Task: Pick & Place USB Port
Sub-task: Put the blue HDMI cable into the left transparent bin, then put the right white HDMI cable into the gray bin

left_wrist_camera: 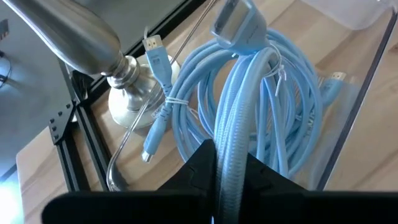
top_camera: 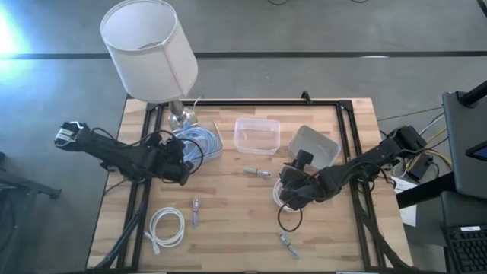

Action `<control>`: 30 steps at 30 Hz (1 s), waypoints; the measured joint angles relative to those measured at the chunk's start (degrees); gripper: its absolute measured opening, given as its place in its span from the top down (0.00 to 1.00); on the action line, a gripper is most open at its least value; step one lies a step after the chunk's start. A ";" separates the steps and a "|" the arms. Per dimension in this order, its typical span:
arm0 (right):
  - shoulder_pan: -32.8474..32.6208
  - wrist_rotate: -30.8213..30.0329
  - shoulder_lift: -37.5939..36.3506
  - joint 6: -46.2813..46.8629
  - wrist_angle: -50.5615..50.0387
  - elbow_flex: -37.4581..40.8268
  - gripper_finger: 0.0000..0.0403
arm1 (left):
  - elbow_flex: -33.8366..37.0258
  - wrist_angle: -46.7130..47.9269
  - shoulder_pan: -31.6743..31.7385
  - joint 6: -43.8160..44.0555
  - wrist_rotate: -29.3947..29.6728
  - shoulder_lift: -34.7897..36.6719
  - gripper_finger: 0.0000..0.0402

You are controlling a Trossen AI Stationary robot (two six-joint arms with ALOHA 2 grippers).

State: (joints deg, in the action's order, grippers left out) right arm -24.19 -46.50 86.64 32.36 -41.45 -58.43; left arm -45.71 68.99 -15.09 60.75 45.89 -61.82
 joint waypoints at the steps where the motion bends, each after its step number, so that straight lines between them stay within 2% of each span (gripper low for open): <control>1: 0.03 0.00 0.01 -0.01 0.00 0.00 0.51 | 0.10 0.00 0.00 0.00 0.00 0.00 0.93; 12: 0.03 0.00 0.01 -1.07 0.04 0.01 0.51 | 0.56 2.02 1.01 -0.52 2.98 -0.04 0.90; 21: 0.03 0.00 0.01 -1.09 0.13 0.02 0.51 | 0.58 4.22 3.76 -1.01 3.28 -0.07 0.65; 26: 0.03 0.00 0.01 -1.09 0.20 0.02 0.51 | 0.56 5.42 4.62 -2.72 6.83 -0.07 0.51; 30: 0.03 0.00 0.01 -1.09 0.20 0.02 0.51 | 0.04 5.46 4.63 -4.44 9.19 -0.07 0.45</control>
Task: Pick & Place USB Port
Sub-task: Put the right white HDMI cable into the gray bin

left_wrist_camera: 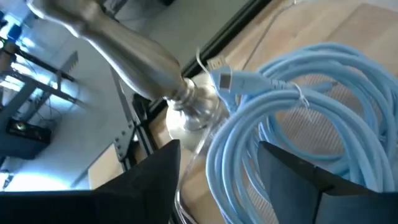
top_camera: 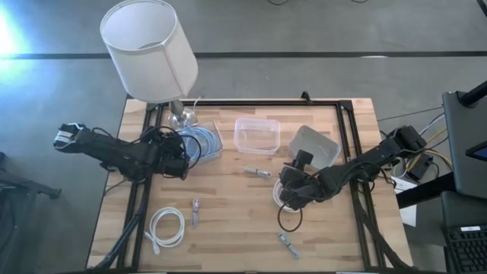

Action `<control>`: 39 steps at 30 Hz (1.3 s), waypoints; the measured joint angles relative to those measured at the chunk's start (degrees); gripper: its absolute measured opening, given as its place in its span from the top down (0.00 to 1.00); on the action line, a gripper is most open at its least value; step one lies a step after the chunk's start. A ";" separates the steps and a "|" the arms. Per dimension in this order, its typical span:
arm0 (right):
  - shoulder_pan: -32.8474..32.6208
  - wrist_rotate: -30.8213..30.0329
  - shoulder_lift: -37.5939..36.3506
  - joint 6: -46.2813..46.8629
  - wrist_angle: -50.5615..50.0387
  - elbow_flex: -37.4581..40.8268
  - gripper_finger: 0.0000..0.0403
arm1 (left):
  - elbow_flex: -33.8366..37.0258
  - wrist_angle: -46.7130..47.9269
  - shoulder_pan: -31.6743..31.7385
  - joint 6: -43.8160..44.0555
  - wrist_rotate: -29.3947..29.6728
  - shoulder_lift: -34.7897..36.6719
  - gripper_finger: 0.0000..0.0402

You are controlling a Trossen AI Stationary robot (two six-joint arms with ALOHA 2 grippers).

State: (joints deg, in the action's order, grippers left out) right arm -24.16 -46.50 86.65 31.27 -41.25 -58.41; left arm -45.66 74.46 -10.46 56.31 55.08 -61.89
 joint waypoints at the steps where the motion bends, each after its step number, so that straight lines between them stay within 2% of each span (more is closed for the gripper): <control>1: 0.00 0.00 0.00 0.00 0.00 0.00 0.51 | -0.22 0.01 0.00 -0.61 0.48 0.00 0.45; 8: 0.28 0.01 0.00 0.04 0.09 0.00 0.51 | -2.92 -2.92 -0.27 -2.30 0.71 0.00 0.45; 13: 0.31 0.24 0.00 0.24 0.32 0.00 0.51 | -3.11 -15.29 -0.63 -12.66 0.24 0.00 0.45; 16: 0.33 1.30 0.00 0.25 0.83 0.00 0.51 | -2.78 -24.17 -0.66 -20.09 -2.54 -0.21 0.46; 22: 0.55 8.87 0.02 0.22 1.56 0.08 0.51 | -2.78 -39.31 -0.68 -32.33 -10.53 -1.70 0.48; 26: 0.57 13.03 0.07 0.24 2.42 0.54 0.51 | -2.78 -45.65 -0.68 -35.98 -14.39 -3.46 0.49; 34: 0.55 23.88 0.91 0.41 8.14 1.20 0.51 | -2.78 -51.33 -0.68 -39.71 -17.55 -9.32 0.49; 39: 0.55 27.41 2.58 5.87 8.90 1.22 0.52 | -2.74 -52.78 -0.68 -40.27 -17.65 -12.33 0.49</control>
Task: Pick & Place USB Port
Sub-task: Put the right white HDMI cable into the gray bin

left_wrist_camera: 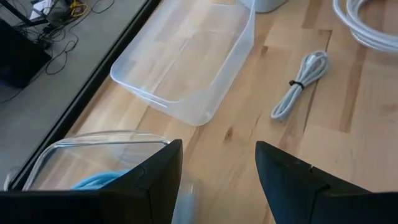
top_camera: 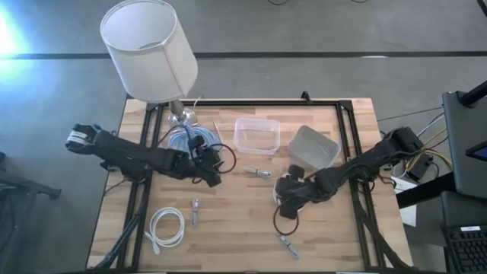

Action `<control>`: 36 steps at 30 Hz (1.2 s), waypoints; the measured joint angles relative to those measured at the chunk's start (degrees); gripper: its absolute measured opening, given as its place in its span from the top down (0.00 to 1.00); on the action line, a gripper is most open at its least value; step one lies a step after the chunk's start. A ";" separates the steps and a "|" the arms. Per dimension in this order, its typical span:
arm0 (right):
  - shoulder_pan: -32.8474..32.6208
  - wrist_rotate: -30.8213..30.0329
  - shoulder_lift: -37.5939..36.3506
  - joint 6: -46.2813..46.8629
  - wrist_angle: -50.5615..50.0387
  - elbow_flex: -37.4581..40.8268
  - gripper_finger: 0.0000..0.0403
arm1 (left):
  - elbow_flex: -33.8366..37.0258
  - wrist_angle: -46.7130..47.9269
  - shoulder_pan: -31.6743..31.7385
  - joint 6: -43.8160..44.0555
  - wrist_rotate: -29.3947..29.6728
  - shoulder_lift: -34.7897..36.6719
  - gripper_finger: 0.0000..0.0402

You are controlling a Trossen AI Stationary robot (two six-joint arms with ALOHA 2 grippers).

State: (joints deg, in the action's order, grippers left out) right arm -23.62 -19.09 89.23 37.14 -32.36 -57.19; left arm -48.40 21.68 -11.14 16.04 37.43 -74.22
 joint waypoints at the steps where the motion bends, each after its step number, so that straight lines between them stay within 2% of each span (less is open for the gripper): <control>1: 0.00 1.11 0.29 1.55 -0.13 0.00 0.52 | 0.00 -0.23 0.00 -0.03 -0.02 -0.31 0.49; 9: -0.02 8.74 5.79 8.94 -0.31 0.04 0.52 | -0.04 -0.26 0.01 -0.03 0.00 -1.29 0.49; 18: 0.00 9.15 10.89 11.98 -0.11 -0.04 0.52 | -0.07 -0.26 0.00 -0.03 0.04 -0.80 0.49; 29: 0.00 10.19 7.63 11.94 -0.23 -0.37 0.52 | -0.07 -0.28 0.01 -0.03 0.07 -0.78 0.49; 36: 0.02 10.42 9.47 11.79 0.11 -0.11 0.52 | -0.07 -0.26 0.01 -0.03 0.07 -0.78 0.49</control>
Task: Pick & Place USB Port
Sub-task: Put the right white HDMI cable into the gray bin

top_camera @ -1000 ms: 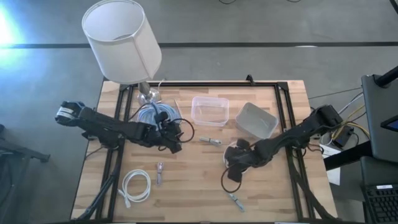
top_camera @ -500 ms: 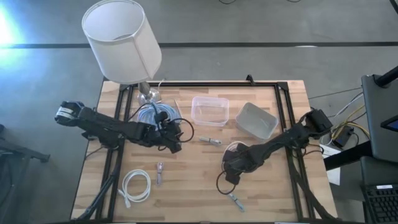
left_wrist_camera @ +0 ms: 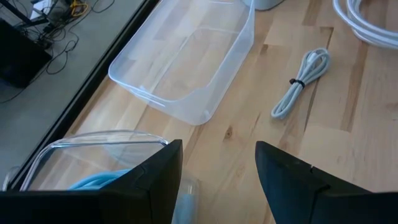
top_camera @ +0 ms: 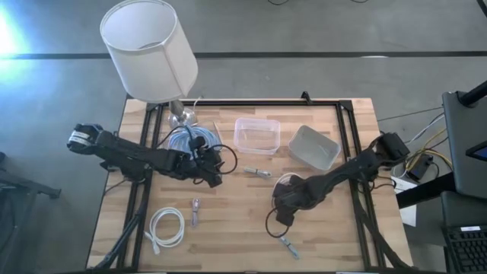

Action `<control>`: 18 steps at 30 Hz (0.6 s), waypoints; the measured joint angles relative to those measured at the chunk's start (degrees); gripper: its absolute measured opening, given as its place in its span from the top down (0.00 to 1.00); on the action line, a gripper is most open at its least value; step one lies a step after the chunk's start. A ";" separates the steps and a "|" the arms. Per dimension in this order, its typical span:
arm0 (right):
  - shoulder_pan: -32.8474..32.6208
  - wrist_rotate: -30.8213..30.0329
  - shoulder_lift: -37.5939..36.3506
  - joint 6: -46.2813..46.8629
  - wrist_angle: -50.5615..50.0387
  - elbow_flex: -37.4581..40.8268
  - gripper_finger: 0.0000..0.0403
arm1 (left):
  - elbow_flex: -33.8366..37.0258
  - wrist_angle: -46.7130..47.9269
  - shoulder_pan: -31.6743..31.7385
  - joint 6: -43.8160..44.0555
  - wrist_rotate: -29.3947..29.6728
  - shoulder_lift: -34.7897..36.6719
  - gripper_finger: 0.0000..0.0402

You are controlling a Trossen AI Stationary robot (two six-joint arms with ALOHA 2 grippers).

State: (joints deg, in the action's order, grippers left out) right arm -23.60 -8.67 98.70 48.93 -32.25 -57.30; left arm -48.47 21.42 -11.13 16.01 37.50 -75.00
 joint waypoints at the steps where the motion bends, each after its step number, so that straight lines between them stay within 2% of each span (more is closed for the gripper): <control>1: -0.02 0.14 0.61 0.02 0.08 0.00 0.52 | 0.00 -0.01 -0.01 0.00 0.00 0.00 0.49; 11: -0.02 1.77 4.65 -0.36 1.10 -0.09 0.53 | 0.00 -0.01 -0.01 0.00 0.00 0.00 0.49; 14: -0.02 1.41 4.58 -2.60 0.83 -0.06 0.59 | 0.00 -0.01 -0.01 0.00 0.00 0.00 0.49; 18: 0.07 1.45 3.85 -4.08 0.50 0.11 0.71 | 0.00 -0.01 0.00 0.00 0.00 0.00 0.49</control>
State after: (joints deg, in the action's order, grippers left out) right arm -23.53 -7.22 102.55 44.84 -31.75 -57.19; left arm -48.47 21.41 -11.12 16.01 37.50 -75.00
